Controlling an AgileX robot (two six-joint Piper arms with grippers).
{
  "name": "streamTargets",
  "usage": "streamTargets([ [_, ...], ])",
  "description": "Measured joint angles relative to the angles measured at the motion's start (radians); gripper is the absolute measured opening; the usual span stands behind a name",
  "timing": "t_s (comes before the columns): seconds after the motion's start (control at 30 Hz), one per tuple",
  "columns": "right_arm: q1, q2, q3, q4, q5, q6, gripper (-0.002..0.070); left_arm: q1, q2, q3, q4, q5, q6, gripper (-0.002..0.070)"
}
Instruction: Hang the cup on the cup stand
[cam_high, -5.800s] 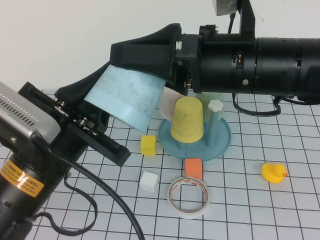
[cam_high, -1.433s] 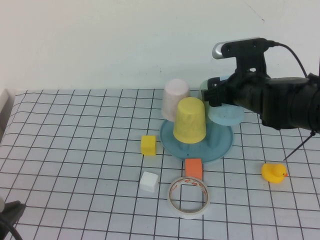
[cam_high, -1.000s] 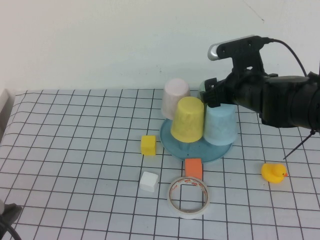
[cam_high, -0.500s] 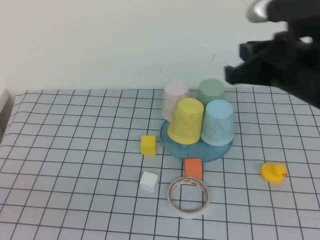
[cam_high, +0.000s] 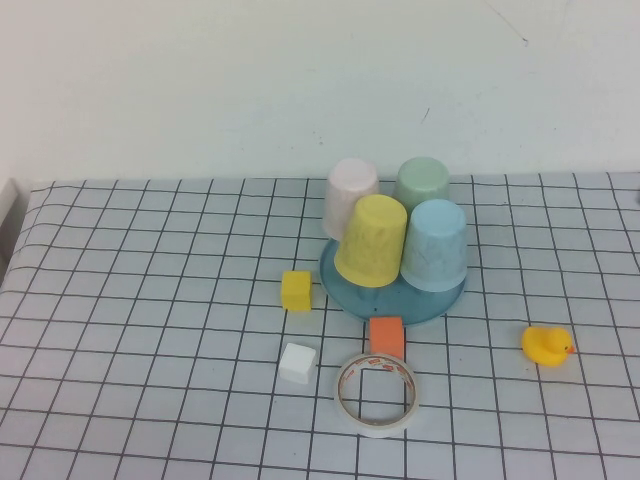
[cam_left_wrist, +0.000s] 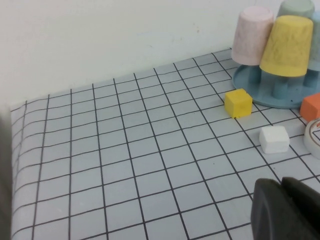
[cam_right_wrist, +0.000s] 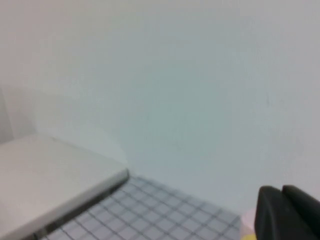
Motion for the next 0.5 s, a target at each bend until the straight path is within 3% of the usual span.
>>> streamTargets([
  [0.5, 0.000, -0.482, 0.220, -0.004, 0.020, 0.000, 0.0000, 0.000, 0.000, 0.034, -0.002, -0.042, -0.002, -0.0001],
])
